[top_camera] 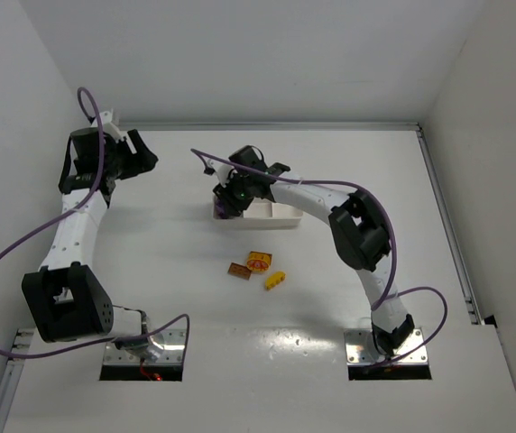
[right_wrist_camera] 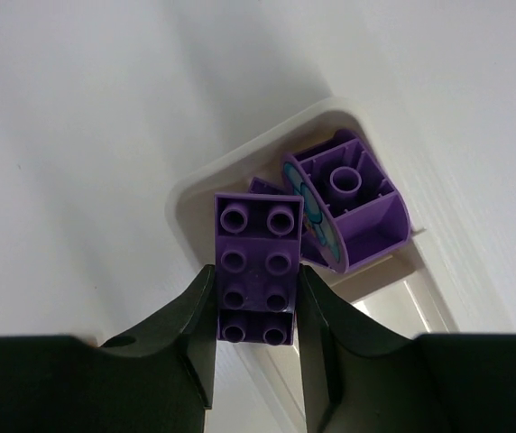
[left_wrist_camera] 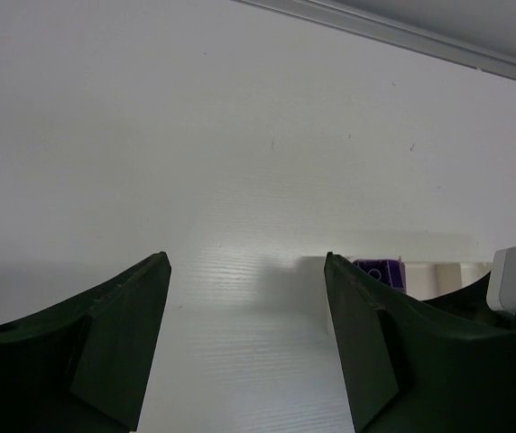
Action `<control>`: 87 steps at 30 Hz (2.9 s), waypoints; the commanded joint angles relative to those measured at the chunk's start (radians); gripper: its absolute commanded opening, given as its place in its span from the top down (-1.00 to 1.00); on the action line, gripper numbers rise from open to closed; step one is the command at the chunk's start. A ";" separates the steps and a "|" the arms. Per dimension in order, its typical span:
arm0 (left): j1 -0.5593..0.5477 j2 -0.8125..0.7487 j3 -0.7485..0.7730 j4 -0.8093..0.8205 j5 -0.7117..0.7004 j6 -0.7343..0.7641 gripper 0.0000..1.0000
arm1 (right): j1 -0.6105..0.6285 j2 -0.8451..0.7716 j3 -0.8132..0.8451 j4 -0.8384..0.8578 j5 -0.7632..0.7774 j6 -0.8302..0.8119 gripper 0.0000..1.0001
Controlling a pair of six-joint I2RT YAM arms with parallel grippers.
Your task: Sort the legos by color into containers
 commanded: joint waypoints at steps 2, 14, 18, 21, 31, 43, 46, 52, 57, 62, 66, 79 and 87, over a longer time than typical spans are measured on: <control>0.014 0.005 0.000 0.042 0.021 -0.010 -0.51 | 0.001 0.001 0.007 0.058 0.018 0.017 0.19; 0.014 -0.006 -0.020 0.042 0.065 0.012 -0.51 | 0.019 -0.095 -0.067 0.077 -0.002 0.039 -0.29; 0.014 -0.044 -0.055 0.042 0.207 0.083 -0.51 | -0.001 -0.234 -0.155 0.118 0.018 0.073 -0.29; 0.004 -0.078 -0.089 0.042 0.318 0.150 -0.51 | -0.043 -0.383 -0.247 0.149 0.044 0.082 -0.29; -0.270 -0.078 -0.101 -0.223 0.433 0.549 -0.51 | -0.237 -0.699 -0.613 0.020 0.075 -0.010 -0.29; -0.850 0.043 -0.180 -0.151 0.136 0.684 -0.51 | -0.664 -1.069 -1.002 -0.037 0.137 0.019 -0.29; -0.917 0.098 -0.155 -0.142 0.099 0.700 -0.51 | -0.712 -1.108 -1.023 -0.048 0.115 0.019 -0.29; -0.992 0.213 -0.144 -0.073 0.042 0.743 -0.51 | -0.790 -1.117 -0.991 -0.071 0.060 0.019 -0.29; -1.030 0.252 -0.144 -0.053 0.005 0.778 -0.46 | -0.827 -1.099 -0.982 -0.071 0.028 0.019 -0.29; -1.052 0.275 -0.184 0.025 -0.090 0.787 -0.39 | -0.861 -1.077 -0.973 -0.080 -0.014 0.019 -0.29; -1.061 0.265 -0.238 0.105 -0.176 0.787 -0.27 | -0.880 -1.066 -0.964 -0.080 -0.025 0.010 -0.29; -1.061 0.213 -0.270 0.145 -0.230 0.778 0.48 | -0.919 -1.039 -0.954 -0.071 -0.075 0.010 -0.29; -1.061 0.126 -0.180 0.044 -0.191 0.709 0.68 | -0.919 -1.039 -0.976 -0.052 -0.104 0.019 -0.29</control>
